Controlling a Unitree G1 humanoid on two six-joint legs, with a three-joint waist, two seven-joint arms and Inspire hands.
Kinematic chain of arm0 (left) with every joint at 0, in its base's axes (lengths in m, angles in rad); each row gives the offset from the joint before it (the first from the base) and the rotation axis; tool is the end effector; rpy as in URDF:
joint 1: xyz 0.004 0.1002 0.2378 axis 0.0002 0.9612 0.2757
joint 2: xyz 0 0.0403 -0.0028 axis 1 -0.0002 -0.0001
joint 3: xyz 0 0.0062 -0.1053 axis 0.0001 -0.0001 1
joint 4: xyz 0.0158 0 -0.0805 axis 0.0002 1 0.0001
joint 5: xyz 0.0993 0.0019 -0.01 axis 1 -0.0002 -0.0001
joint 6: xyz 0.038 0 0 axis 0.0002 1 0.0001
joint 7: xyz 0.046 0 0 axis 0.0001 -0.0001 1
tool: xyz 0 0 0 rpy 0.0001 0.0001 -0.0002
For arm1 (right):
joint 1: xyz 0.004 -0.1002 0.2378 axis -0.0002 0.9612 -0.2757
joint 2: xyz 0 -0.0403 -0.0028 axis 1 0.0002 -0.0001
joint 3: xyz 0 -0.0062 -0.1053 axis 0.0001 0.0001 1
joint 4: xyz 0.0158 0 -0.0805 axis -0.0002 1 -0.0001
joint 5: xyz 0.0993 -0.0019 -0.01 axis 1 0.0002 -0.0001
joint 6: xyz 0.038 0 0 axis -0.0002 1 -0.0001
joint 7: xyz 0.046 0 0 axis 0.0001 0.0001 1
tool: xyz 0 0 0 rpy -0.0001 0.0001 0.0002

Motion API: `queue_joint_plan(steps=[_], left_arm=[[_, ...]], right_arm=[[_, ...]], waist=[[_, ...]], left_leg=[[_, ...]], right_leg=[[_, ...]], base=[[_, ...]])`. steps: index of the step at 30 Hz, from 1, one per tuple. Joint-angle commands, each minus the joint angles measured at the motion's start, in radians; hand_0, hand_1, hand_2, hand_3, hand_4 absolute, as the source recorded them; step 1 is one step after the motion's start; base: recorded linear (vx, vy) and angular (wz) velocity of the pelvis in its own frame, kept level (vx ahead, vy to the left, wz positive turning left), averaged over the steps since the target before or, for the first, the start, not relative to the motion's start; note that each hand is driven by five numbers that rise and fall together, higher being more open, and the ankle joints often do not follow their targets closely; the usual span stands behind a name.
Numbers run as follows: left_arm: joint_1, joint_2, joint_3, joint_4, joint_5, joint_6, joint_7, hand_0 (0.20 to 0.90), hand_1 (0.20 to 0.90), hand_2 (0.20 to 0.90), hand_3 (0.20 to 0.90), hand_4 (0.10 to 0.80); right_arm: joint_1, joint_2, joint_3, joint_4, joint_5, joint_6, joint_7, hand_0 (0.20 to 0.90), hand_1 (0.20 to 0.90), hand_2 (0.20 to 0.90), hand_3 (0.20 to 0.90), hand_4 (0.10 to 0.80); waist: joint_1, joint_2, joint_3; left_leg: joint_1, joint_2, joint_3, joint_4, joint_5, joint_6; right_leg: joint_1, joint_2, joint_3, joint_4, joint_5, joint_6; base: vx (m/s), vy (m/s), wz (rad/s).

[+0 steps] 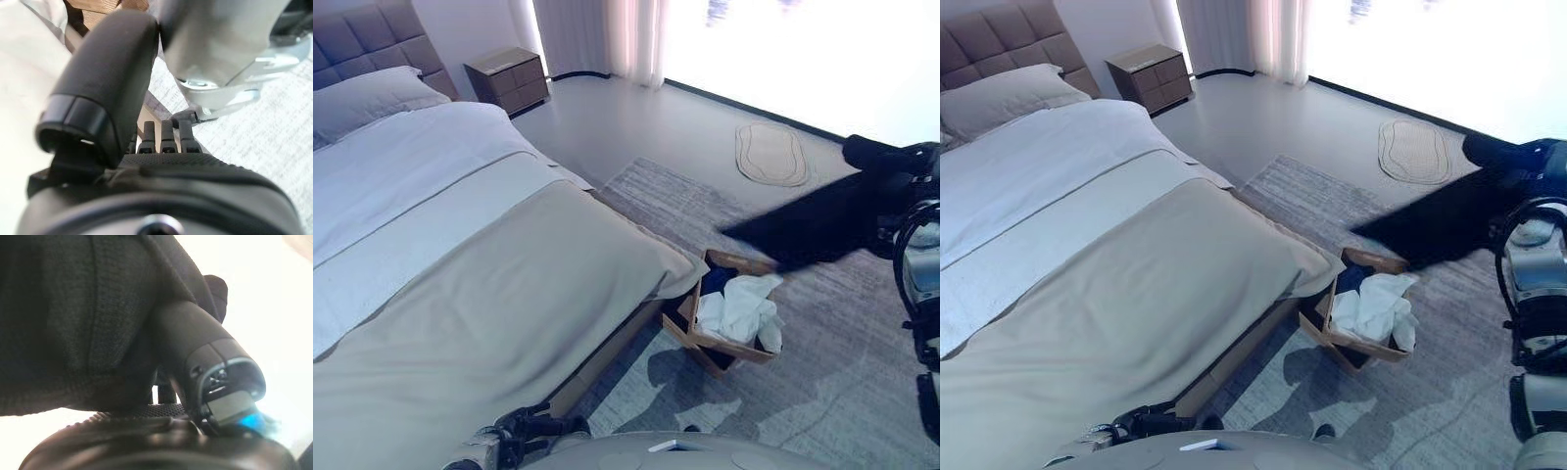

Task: Pick up the clothes from the bed and place them into the basket

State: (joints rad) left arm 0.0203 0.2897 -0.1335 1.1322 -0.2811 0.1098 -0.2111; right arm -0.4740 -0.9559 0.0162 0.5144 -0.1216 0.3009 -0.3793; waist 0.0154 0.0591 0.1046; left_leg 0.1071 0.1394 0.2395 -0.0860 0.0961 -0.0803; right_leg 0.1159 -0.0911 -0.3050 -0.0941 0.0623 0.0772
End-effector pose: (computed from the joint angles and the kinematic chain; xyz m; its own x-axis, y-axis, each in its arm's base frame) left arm 0.0759 0.2394 -0.1105 0.3196 -0.0082 -0.9475 -0.0573 0.9980 -0.0280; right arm 0.2576 -0.3582 0.1669 0.7077 -0.6524 0.2712 0.5549 0.2755 -0.7850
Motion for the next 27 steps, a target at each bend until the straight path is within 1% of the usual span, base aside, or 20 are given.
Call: queue_joint_plan(steps=[1, 3, 5, 6, 9, 10, 12, 13, 14, 17, 20, 24, 25, 27], left_arm=[[-0.047, 0.066, -0.009, -0.030, -0.010, -0.006, -0.007, 0.900, 0.900, 0.900, 0.900, 0.800], [-0.047, 0.063, -0.012, -0.047, -0.019, -0.010, -0.004, 0.900, 0.900, 0.900, 0.900, 0.800], [-0.051, 0.062, -0.010, -0.058, -0.028, -0.005, -0.004, 0.900, 0.900, 0.900, 0.900, 0.800], [-0.051, 0.063, -0.008, -0.067, -0.028, -0.002, -0.006, 0.900, 0.900, 0.900, 0.900, 0.800], [-0.069, 0.068, -0.022, -0.083, -0.034, -0.008, -0.007, 0.900, 0.900, 0.900, 0.900, 0.800], [-0.089, 0.073, -0.033, -0.098, -0.050, -0.006, -0.005, 0.900, 0.900, 0.900, 0.900, 0.800], [-0.102, 0.075, -0.041, -0.108, -0.059, -0.009, -0.002, 0.900, 0.900, 0.900, 0.900, 0.800], [-0.114, 0.078, -0.051, -0.116, -0.072, -0.016, 0.001, 0.900, 0.900, 0.900, 0.900, 0.800], [-0.130, 0.083, -0.063, -0.127, -0.088, -0.022, 0.005, 0.900, 0.900, 0.900, 0.900, 0.800], [-0.154, 0.091, -0.087, -0.150, -0.099, -0.039, 0.011, 0.900, 0.900, 0.900, 0.900, 0.800], [-0.145, 0.094, -0.089, -0.174, -0.098, -0.041, 0.000, 0.900, 0.900, 0.900, 0.900, 0.800], [-0.129, 0.096, -0.086, -0.187, -0.086, -0.035, -0.015, 0.900, 0.900, 0.900, 0.900, 0.800], [-0.127, 0.095, -0.086, -0.184, -0.080, -0.036, -0.021, 0.900, 0.900, 0.900, 0.900, 0.800], [-0.121, 0.095, -0.088, -0.178, -0.083, -0.042, -0.029, 0.900, 0.900, 0.900, 0.900, 0.800]], right_arm=[[-0.152, -0.113, 0.047, -0.126, -0.230, -0.063, -0.080, 0.300, 0.300, 0.300, 0.200, 0.100], [-0.157, -0.138, 0.065, -0.112, -0.259, -0.081, -0.073, 0.300, 0.300, 0.300, 0.200, 0.100], [-0.151, -0.141, 0.078, -0.102, -0.235, -0.092, -0.036, 0.300, 0.300, 0.300, 0.200, 0.100], [-0.151, -0.142, 0.088, -0.100, -0.229, -0.080, 0.006, 0.300, 0.300, 0.300, 0.200, 0.100], [-0.195, -0.149, 0.136, -0.033, -0.257, -0.050, 0.033, 0.300, 0.300, 0.300, 0.200, 0.100], [-0.234, -0.154, 0.172, 0.012, -0.248, 0.001, 0.059, 0.300, 0.300, 0.300, 0.200, 0.100], [-0.266, -0.156, 0.198, 0.058, -0.252, 0.018, 0.068, 0.300, 0.300, 0.300, 0.200, 0.100], [-0.292, -0.159, 0.224, 0.093, -0.246, 0.034, 0.067, 0.300, 0.300, 0.300, 0.200, 0.100], [-0.326, -0.161, 0.254, 0.131, -0.273, 0.071, 0.084, 0.300, 0.300, 0.300, 0.200, 0.100], [-0.374, -0.163, 0.313, 0.195, -0.275, 0.106, 0.076, 0.300, 0.300, 0.300, 0.200, 0.100], [-0.355, -0.168, 0.310, 0.204, -0.273, 0.125, 0.075, 0.300, 0.300, 0.300, 0.200, 0.100], [-0.319, -0.168, 0.292, 0.199, -0.295, 0.111, 0.071, 0.300, 0.300, 0.300, 0.200, 0.100], [-0.322, -0.168, 0.294, 0.201, -0.313, 0.103, 0.071, 0.300, 0.300, 0.300, 0.200, 0.100], [-0.323, -0.171, 0.297, 0.199, -0.323, 0.094, 0.058, 0.300, 0.300, 0.300, 0.200, 0.100]], waist=[[0.026, -0.079, 0.000], [0.028, -0.073, 0.012], [0.029, -0.068, 0.019], [0.030, -0.066, 0.026], [0.033, -0.064, 0.049], [0.034, -0.061, 0.068], [0.032, -0.058, 0.081], [0.032, -0.054, 0.094], [0.032, -0.050, 0.112], [0.030, -0.038, 0.147], [0.026, -0.028, 0.159], [0.025, -0.014, 0.160], [0.025, -0.006, 0.161], [0.025, 0.004, 0.167]], left_leg=[[-0.028, -0.042, -0.047, 0.091, -0.132, 0.014], [-0.047, -0.043, -0.058, 0.095, -0.128, 0.011], [-0.060, -0.045, -0.066, 0.097, -0.124, 0.008], [-0.069, -0.047, -0.073, 0.096, -0.121, 0.007], [-0.099, -0.044, -0.079, 0.108, -0.116, 0.002], [-0.120, -0.042, -0.083, 0.114, -0.111, -0.001], [-0.136, -0.040, -0.086, 0.119, -0.108, -0.003], [-0.152, -0.038, -0.088, 0.122, -0.104, -0.005], [-0.169, -0.035, -0.092, 0.126, -0.100, -0.006], [-0.195, -0.029, -0.101, 0.132, -0.090, -0.008], [-0.198, -0.027, -0.105, 0.134, -0.085, -0.010], [-0.194, -0.022, -0.106, 0.139, -0.084, -0.014], [-0.185, -0.022, -0.115, 0.142, -0.102, -0.024], [-0.186, -0.024, -0.120, 0.144, -0.102, -0.027]], right_leg=[[-0.017, 0.003, -0.029, 0.132, -0.148, -0.037], [-0.032, 0.003, -0.028, 0.133, -0.146, -0.038], [-0.041, 0.002, -0.028, 0.132, -0.145, -0.038], [-0.049, 0.003, -0.024, 0.131, -0.144, -0.039], [-0.075, 0.004, -0.020, 0.134, -0.142, -0.043], [-0.095, 0.006, -0.019, 0.138, -0.141, -0.046], [-0.112, 0.006, -0.018, 0.143, -0.141, -0.048], [-0.128, 0.007, -0.017, 0.148, -0.140, -0.050], [-0.148, 0.008, -0.016, 0.158, -0.143, -0.054], [-0.186, 0.011, -0.014, 0.186, -0.148, -0.062], [-0.194, 0.014, -0.011, 0.206, -0.157, -0.068], [-0.196, 0.011, -0.015, 0.229, -0.175, -0.072], [-0.193, 0.012, -0.006, 0.246, -0.205, -0.071], [-0.204, 0.008, -0.007, 0.265, -0.217, -0.074]], base=[[-0.045, -0.062, 0.00], [-0.057, -0.069, 0.04], [-0.053, -0.087, 0.08], [-0.032, -0.087, 0.10], [-0.136, -0.096, 0.05], [-0.163, -0.081, 0.00], [-0.150, -0.070, 0.00], [-0.186, -0.087, 0.02], [-0.206, -0.099, 0.03], [-0.143, -0.069, 0.02], [-0.006, -0.052, -0.02], [0.062, -0.041, -0.02], [0.097, -0.032, 0.01], [0.054, -0.014, 0.01]])
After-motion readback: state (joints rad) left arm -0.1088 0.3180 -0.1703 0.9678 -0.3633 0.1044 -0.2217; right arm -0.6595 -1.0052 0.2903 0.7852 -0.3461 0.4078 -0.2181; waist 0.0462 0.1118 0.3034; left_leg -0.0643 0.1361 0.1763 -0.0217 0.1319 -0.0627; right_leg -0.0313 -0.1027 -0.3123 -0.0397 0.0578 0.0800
